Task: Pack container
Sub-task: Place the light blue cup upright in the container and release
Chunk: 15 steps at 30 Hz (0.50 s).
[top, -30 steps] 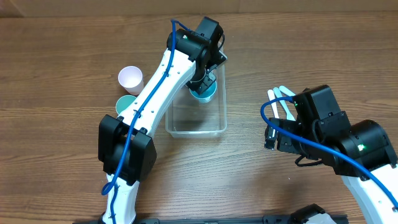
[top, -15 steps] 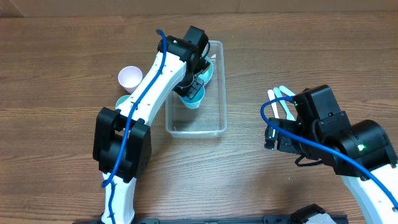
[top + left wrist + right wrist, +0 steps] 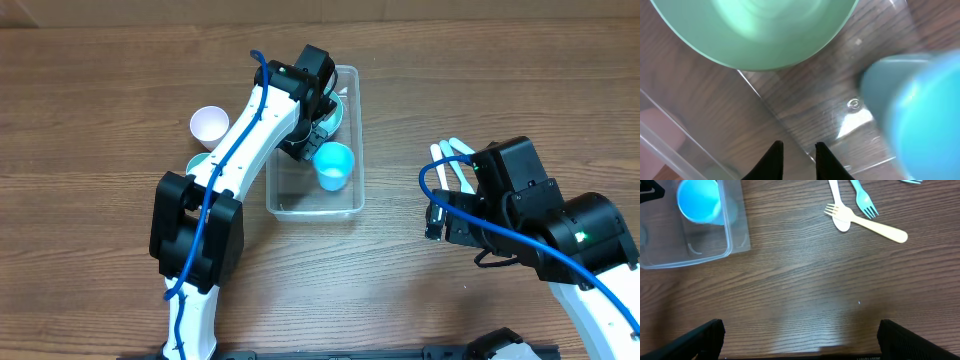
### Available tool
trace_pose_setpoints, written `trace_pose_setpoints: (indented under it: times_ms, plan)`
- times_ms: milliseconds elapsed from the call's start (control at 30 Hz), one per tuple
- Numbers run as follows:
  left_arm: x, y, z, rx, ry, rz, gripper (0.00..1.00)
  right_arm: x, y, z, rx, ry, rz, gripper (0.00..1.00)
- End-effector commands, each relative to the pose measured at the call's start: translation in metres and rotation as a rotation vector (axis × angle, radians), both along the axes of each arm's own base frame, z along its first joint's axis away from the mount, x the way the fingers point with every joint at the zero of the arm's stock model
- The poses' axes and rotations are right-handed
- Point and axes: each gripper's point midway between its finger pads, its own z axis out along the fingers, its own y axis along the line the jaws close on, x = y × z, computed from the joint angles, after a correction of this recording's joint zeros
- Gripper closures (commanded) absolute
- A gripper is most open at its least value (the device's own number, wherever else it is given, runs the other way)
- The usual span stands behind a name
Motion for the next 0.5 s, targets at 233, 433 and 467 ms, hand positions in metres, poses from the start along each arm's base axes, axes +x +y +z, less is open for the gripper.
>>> trace_pose_setpoints:
  times_ms: [233, 433, 467]
  plan:
    - [0.006, -0.004, 0.033, -0.066, -0.076, 0.04, 0.94, 0.001, 0.001, 0.001, -0.002, -0.005, 0.01, 0.0]
    - [0.014, 0.058, 0.157, -0.179, -0.37, 0.187, 0.86, 0.001, 0.001, 0.001, -0.003, -0.005, 0.01, 0.0]
    - [0.015, 0.081, 0.168, -0.189, -0.393, 0.243, 0.84, 0.001, 0.001, 0.001, -0.003, -0.005, 0.01, 0.0]
